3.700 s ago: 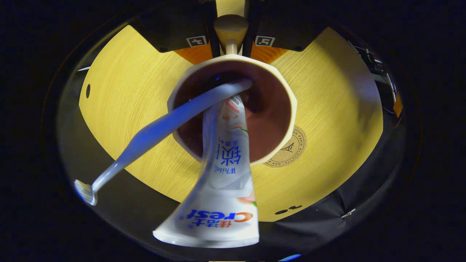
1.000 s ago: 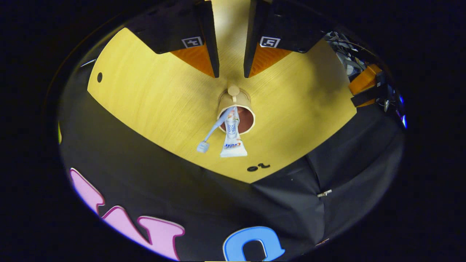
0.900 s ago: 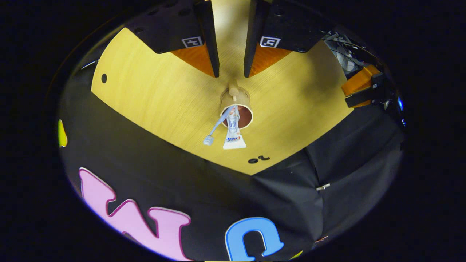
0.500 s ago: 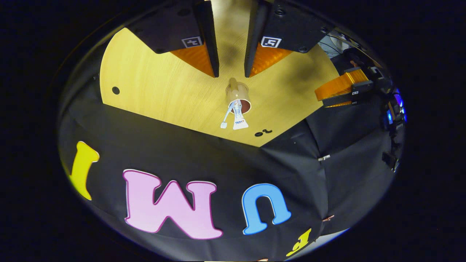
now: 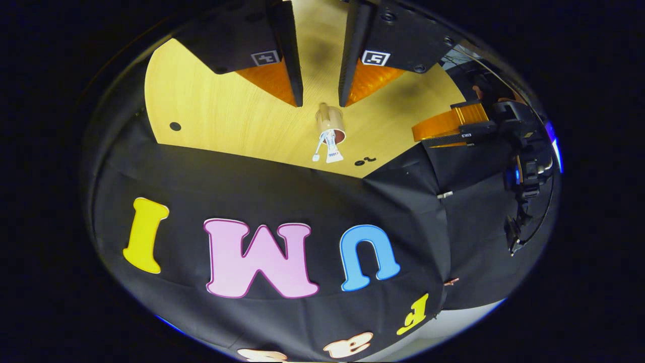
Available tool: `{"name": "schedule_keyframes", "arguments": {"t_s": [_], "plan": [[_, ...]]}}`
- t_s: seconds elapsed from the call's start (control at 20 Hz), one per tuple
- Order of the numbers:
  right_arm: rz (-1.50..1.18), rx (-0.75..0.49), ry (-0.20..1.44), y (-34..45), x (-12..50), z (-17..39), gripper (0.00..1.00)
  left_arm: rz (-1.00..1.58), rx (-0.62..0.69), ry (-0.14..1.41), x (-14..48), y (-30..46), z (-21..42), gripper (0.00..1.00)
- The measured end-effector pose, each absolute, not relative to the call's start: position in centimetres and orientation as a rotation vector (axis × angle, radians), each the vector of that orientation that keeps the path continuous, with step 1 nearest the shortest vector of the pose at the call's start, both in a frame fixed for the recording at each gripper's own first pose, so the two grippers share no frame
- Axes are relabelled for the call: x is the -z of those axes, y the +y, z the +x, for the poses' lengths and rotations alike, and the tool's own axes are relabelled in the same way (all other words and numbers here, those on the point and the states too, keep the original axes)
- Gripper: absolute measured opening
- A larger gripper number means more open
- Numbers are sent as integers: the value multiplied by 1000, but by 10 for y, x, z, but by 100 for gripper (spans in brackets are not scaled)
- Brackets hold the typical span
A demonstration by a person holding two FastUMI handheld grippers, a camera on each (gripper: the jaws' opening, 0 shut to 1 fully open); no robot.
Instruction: Put the toothbrush and toothpaste on the desktop into the cup, then pick up the cup and place it on the coaster on the desktop.
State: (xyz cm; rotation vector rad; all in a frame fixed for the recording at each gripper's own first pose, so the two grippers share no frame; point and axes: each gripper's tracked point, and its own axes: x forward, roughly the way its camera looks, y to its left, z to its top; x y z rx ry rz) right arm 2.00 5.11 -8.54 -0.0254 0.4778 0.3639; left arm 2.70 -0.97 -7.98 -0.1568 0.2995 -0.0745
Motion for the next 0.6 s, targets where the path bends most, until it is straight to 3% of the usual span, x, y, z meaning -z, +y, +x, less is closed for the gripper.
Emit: {"name": "schedule_keyframes", "arguments": {"t_s": [0.2, 0.6], "plan": [[18, -333, 444, 43, 97, 32, 46, -133, 108, 281, 69, -28, 28, 71], [43, -301, 418, 27, 96, 39, 47, -105, 136, 275, 67, -47, 32, 71]]}}
